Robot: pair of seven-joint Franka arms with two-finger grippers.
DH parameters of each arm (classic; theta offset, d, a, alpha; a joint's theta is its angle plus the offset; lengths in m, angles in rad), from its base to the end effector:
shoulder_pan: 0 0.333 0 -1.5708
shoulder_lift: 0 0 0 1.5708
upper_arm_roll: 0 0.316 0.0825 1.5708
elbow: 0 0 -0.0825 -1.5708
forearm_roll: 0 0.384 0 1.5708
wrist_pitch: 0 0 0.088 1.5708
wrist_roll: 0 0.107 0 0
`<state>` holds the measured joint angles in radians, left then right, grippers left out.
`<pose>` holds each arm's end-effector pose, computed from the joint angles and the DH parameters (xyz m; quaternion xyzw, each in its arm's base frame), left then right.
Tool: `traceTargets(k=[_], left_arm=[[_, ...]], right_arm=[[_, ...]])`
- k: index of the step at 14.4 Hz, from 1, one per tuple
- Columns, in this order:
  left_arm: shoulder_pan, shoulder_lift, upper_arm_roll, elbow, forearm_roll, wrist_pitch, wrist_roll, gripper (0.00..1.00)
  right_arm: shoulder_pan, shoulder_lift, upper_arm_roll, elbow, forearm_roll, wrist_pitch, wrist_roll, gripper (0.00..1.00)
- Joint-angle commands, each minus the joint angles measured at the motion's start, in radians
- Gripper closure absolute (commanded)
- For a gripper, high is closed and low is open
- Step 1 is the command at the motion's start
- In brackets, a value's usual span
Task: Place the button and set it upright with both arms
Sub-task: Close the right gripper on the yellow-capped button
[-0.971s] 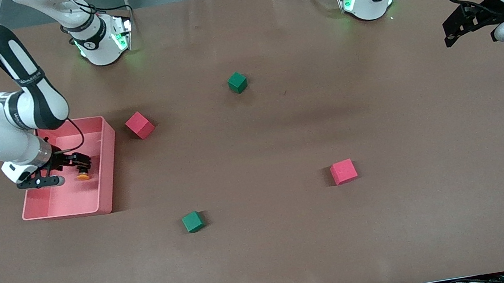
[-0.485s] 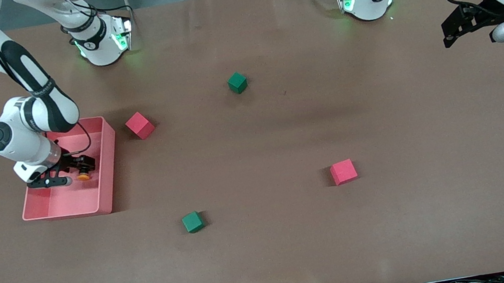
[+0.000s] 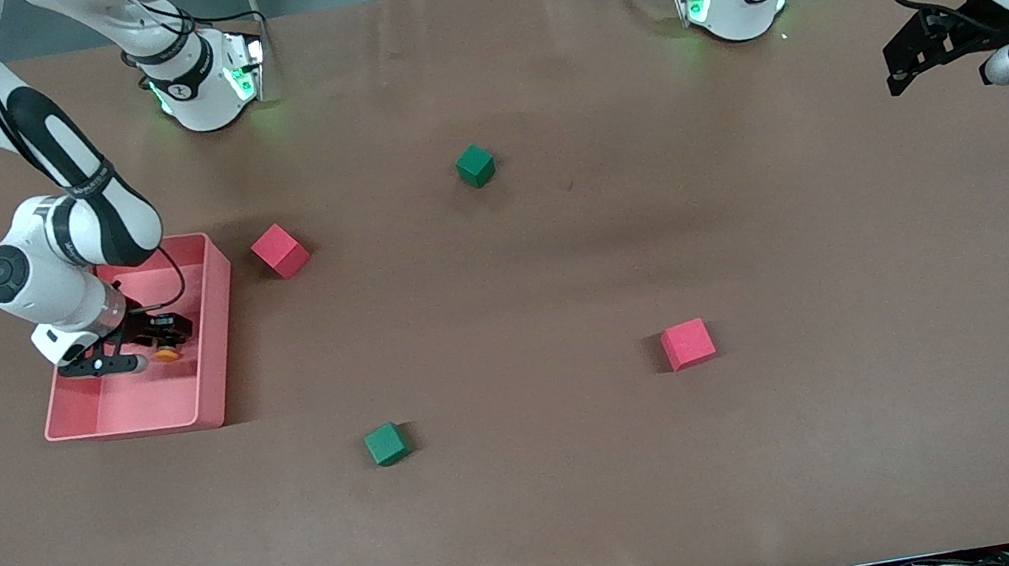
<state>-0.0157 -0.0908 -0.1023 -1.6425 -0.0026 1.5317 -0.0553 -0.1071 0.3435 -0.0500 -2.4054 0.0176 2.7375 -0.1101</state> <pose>0.5179 -0.0643 0.6360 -0.9995 0.0311 0.0099 0.0042 0.4877 -0.0792 0.1718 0.9995 -0.0302 -0.0060 0.0042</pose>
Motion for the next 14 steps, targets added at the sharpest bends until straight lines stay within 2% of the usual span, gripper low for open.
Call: traceTargets(k=[1,4,7,14], left_arm=[[0.002,0.0,-0.004,0.007,0.003,-0.005,0.0,0.0],[0.002,0.002,-0.005,0.009,0.003,-0.005,0.0,0.0],[0.002,0.002,-0.004,0.01,0.003,-0.005,0.0,0.0],[0.003,0.002,-0.004,0.009,0.003,-0.005,0.0,0.0]], right_arm=[[-0.013,0.012,0.009,-0.008,-0.008,0.008,0.0,0.76],[-0.011,-0.001,0.01,-0.005,-0.008,0.001,-0.003,0.96],[-0.005,-0.035,0.012,0.024,-0.008,-0.06,-0.005,0.99],[0.007,-0.073,0.013,0.215,-0.008,-0.393,-0.002,1.0]])
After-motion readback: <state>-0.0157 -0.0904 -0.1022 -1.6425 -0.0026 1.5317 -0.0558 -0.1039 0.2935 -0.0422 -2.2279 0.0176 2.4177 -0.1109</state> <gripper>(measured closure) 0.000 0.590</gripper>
